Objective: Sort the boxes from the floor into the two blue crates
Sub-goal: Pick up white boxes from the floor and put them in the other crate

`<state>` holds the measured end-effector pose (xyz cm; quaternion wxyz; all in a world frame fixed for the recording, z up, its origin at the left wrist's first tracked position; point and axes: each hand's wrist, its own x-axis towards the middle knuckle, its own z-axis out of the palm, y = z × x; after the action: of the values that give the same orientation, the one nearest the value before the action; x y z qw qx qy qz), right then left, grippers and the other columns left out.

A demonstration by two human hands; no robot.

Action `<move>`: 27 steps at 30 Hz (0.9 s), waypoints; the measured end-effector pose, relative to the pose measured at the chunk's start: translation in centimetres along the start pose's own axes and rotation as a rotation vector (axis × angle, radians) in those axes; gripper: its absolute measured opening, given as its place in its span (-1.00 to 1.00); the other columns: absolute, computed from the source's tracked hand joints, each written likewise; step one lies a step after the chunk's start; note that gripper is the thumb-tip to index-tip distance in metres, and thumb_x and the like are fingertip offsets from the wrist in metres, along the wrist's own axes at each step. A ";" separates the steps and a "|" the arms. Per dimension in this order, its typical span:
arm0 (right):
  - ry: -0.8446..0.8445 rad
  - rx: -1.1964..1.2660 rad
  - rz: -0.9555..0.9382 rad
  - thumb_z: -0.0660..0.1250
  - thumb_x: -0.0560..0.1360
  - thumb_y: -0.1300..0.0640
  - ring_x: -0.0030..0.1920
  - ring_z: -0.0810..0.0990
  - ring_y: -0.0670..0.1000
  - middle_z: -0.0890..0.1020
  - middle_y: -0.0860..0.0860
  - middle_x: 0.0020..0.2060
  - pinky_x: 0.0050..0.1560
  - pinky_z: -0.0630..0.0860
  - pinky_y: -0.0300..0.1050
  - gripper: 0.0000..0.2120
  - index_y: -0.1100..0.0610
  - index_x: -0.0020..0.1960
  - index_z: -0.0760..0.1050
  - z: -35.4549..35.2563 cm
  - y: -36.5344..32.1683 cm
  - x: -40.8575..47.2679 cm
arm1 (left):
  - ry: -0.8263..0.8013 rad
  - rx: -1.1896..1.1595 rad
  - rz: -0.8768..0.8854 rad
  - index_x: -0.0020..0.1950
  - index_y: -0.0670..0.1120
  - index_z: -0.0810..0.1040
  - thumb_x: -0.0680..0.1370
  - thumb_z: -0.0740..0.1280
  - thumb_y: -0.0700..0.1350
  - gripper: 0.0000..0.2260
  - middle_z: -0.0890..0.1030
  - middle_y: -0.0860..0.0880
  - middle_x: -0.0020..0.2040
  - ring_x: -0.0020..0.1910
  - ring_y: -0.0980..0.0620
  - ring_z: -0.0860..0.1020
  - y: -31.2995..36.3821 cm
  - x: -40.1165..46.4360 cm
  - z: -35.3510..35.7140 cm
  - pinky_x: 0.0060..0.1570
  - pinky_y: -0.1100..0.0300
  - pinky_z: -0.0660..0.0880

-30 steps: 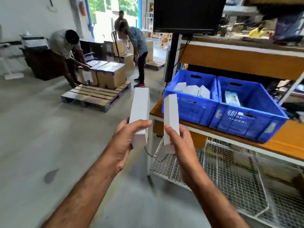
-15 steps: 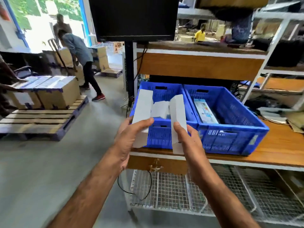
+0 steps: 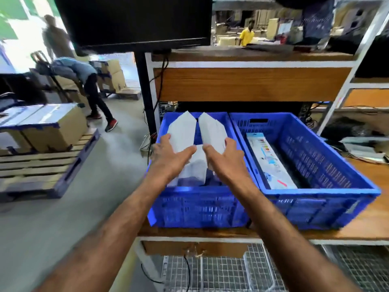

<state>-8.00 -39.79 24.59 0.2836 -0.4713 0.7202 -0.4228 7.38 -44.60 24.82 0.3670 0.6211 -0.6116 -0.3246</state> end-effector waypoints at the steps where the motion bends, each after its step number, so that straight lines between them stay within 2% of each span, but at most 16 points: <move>1: 0.018 -0.086 -0.020 0.22 0.39 -0.42 0.35 0.43 0.25 0.34 0.14 0.39 0.27 0.45 0.12 -0.13 -0.06 0.57 0.12 0.3 0.2 1.7 | 0.008 0.080 -0.016 0.60 0.06 0.18 0.46 0.45 0.27 -0.19 0.27 -0.09 0.48 0.44 -0.10 0.35 0.0 1.4 1.0 0.41 -0.03 0.36; 3: 0.029 -0.233 -0.034 0.24 0.45 -0.37 0.35 0.38 0.27 0.35 0.19 0.36 0.21 0.40 0.12 -0.18 0.01 0.56 0.13 1.0 0.6 4.5 | 0.003 0.210 -0.057 0.61 0.03 0.16 0.48 0.41 0.28 -0.19 0.23 -0.14 0.51 0.50 -0.19 0.27 -0.3 3.5 2.7 0.45 -0.12 0.30; 7: 0.027 -0.517 -0.072 0.24 0.52 -0.32 0.32 0.39 0.29 0.37 0.24 0.33 0.25 0.38 0.14 -0.24 0.10 0.54 0.19 2.6 1.2 9.3 | 0.010 0.474 -0.134 0.61 -0.04 0.11 0.52 0.35 0.28 -0.20 0.23 -0.24 0.48 0.47 -0.31 0.27 -1.9 6.6 5.5 0.42 -0.15 0.25; 10: 0.010 -0.698 -0.150 0.22 0.54 -0.28 0.27 0.41 0.28 0.38 0.25 0.30 0.23 0.39 0.14 -0.32 0.16 0.46 0.26 4.0 1.7 11.6 | -0.008 0.604 -0.149 0.61 -0.04 0.13 0.54 0.33 0.26 -0.24 0.25 -0.23 0.47 0.45 -0.31 0.29 -3.3 8.3 6.9 0.39 -0.15 0.27; 13: 0.001 -0.800 -0.190 0.23 0.52 -0.29 0.25 0.41 0.25 0.38 0.24 0.29 0.19 0.41 0.13 -0.30 0.17 0.45 0.27 4.9 2.2 13.4 | -0.007 0.675 -0.099 0.61 -0.01 0.12 0.54 0.32 0.27 -0.24 0.24 -0.20 0.47 0.43 -0.28 0.29 -4.1 9.4 7.9 0.37 -0.16 0.29; 18: -0.048 -0.785 -0.248 0.15 0.54 -0.37 0.36 0.36 0.27 0.33 0.28 0.42 0.30 0.36 0.15 -0.22 0.15 0.55 0.20 5.0 2.3 14.0 | -0.011 0.676 -0.041 0.65 -0.02 0.12 0.63 0.18 0.28 -0.32 0.07 -0.23 0.64 0.59 -0.25 0.11 -3.9 10.1 7.3 0.52 -0.15 0.12; 20: 0.008 -0.730 -0.339 0.11 0.56 -0.37 0.37 0.36 0.27 0.35 0.26 0.41 0.33 0.32 0.16 -0.24 0.14 0.55 0.24 4.4 1.9 13.3 | 0.075 0.674 0.087 0.63 -0.01 0.21 0.64 0.17 0.24 -0.38 0.13 -0.19 0.64 0.58 -0.20 0.16 -3.4 9.0 6.3 0.51 -0.09 0.16; 23: 0.054 -0.573 -0.512 0.15 0.59 -0.29 0.40 0.37 0.24 0.38 0.23 0.43 0.39 0.30 0.12 -0.31 0.12 0.56 0.29 3.6 1.0 11.7 | 0.219 0.682 0.253 0.58 0.00 0.32 0.64 0.15 0.20 -0.46 0.26 -0.11 0.59 0.47 -0.15 0.31 -2.4 6.5 4.2 0.42 -0.08 0.32; 27: -0.020 -0.354 -0.674 0.24 0.61 -0.17 0.51 0.29 0.18 0.34 0.19 0.51 0.48 0.26 0.09 -0.39 0.11 0.56 0.31 4.1 -0.2 9.0 | 0.335 0.698 0.283 0.58 -0.02 0.31 0.62 0.18 0.13 -0.46 0.31 -0.10 0.56 0.47 -0.14 0.36 -1.8 2.5 1.3 0.42 -0.11 0.36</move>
<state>-8.18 -49.53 22.71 0.0498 -0.7274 0.5839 -0.3569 7.32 -47.18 22.74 0.2697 0.6622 -0.6964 0.0616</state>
